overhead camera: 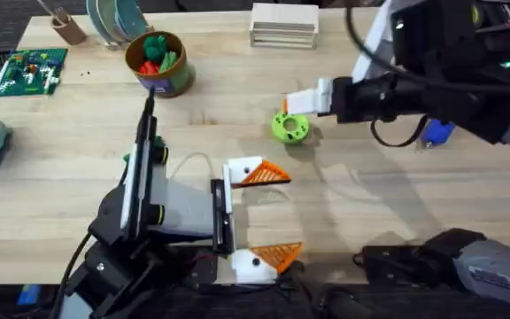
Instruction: Pick up the gripper from the table and insert it into the empty holder that is missing its gripper. Then pick up a screw, insert it into the mounting hole, and use the screwdriver to tighten it. Finally, clean up the table by picking up the vegetable and placing it into the bucket.
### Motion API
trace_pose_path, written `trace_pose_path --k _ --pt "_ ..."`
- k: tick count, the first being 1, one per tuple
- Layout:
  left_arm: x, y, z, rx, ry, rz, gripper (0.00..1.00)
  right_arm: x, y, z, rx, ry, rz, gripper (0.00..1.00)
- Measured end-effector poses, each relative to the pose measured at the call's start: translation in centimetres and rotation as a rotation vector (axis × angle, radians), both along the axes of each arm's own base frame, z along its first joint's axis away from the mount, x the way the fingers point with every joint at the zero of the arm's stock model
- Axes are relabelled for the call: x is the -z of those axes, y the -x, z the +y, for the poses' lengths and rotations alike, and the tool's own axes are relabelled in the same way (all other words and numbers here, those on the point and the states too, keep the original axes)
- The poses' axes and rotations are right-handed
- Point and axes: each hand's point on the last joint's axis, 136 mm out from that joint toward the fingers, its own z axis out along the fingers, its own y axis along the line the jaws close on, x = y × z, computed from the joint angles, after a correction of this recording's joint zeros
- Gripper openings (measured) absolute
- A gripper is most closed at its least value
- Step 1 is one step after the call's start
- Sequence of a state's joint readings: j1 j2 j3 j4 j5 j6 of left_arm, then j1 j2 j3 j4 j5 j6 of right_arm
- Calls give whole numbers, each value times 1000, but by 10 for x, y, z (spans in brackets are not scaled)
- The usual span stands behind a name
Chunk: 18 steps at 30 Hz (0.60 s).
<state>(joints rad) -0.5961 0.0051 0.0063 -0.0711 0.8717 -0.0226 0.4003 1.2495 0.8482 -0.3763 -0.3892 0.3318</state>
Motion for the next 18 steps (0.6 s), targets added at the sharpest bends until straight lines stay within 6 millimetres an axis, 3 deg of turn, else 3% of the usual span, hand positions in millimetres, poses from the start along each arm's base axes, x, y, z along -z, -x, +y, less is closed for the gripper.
trace_pose_path --k 5,18 --pt "0 -10 1 -59 -1 -6 993 7 10 6 -60 77 -28 993" --pt "-1 -28 5 -164 -1 -17 992 22 2 -7 -60 197 -65 993"
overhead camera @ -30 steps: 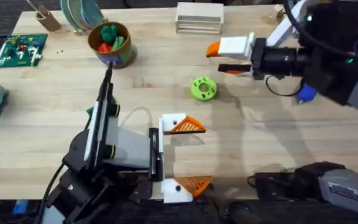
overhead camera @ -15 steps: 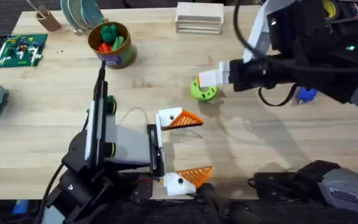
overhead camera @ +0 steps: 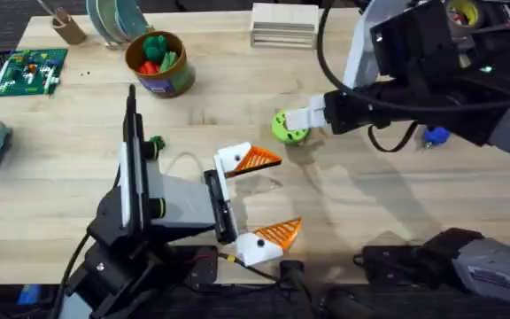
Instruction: Pick up the gripper from the table and insert it into the empty holder that is missing its gripper. Then pick up a screw, insert it into the mounting hole, and use the screwdriver to tighten it. Finally, clean up the table by picking up the vegetable and placing it into the bucket.
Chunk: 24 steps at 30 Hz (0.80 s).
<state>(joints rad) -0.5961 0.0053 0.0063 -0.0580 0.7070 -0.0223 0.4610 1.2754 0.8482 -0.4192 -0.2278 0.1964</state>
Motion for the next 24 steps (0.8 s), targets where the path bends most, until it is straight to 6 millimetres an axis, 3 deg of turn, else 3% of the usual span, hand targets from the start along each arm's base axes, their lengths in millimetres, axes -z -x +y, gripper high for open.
trace_pose_path --k 6,15,24 --pt "0 -5 2 -33 0 -3 993 7 -1 2 -10 27 -1 937" --pt "0 -8 2 -46 -1 -4 992 31 8 22 -76 82 34 814" --pt "0 -8 2 -47 -1 -3 994 37 8 28 -79 192 -37 803"
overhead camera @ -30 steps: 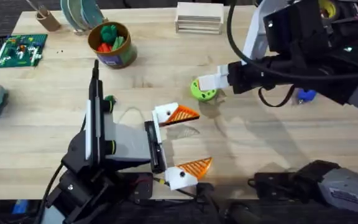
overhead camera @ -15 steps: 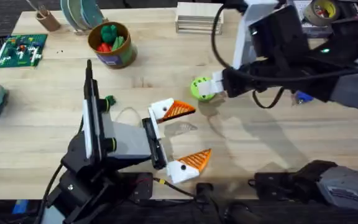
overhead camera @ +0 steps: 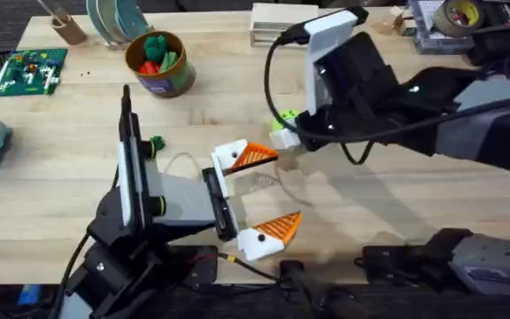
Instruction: Pick up the gripper from the table and insert it into the empty holder that is missing its gripper. Then pick up a screw, insert it into the mounting hole, and use the screwdriver to tighten it. Finally, clean up the table by picking up the vegetable and placing it into the bucket.
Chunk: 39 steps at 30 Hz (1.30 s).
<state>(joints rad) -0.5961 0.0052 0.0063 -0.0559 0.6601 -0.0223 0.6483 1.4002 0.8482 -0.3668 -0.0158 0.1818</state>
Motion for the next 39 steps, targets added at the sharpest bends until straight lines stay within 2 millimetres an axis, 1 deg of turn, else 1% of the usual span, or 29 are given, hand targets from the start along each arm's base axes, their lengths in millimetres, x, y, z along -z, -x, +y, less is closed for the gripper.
trace_pose_path --k 7,11,16,21,26,32,34,39 --pt "0 0 0 0 0 0 992 3 0 0 6 74 -50 764" --pt "0 0 0 0 0 0 993 13 0 -1 4 109 -36 755" --pt "0 0 0 0 0 0 993 25 1 1 2 129 -18 705" --pt "0 0 0 0 0 0 993 22 -5 6 9 109 -41 682" --pt "0 0 0 0 0 0 993 22 -6 6 11 107 -41 635" --pt "0 0 0 0 0 0 992 30 -6 5 12 125 -28 601" --pt "0 0 0 0 0 0 993 30 -7 6 15 127 -32 574" --pt "0 0 0 0 0 0 992 29 -9 5 18 130 -36 544"
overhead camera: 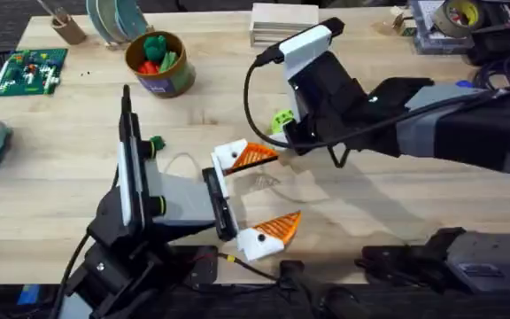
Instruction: Pick up the gripper from the table and insert it into the empty holder that is missing its gripper. Then pick up a screw, insert it into the mounting hole, and use the screwdriver to tighten it. Finally, clean up the table by picking up the vegetable and placing it into the bucket.
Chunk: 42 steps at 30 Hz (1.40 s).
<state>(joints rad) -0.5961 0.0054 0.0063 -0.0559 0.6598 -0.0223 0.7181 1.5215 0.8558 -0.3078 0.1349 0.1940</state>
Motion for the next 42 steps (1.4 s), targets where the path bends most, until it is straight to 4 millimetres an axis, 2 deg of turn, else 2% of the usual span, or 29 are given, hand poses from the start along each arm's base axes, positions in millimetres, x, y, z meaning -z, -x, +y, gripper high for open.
trace_pose_path --k 10,18,27,33,42 --pt "0 0 0 0 0 0 992 0 0 0 -1 0 -1 425" --pt "0 0 0 0 0 -1 993 0 1 -1 -23 20 -3 374" --pt "0 0 0 1 0 0 993 -4 -7 -17 -7 126 -46 367" --pt "0 0 0 1 0 0 993 -7 -9 -15 -13 123 -52 363" --pt "0 0 0 1 0 0 993 -3 1 -8 -47 88 -1 362"
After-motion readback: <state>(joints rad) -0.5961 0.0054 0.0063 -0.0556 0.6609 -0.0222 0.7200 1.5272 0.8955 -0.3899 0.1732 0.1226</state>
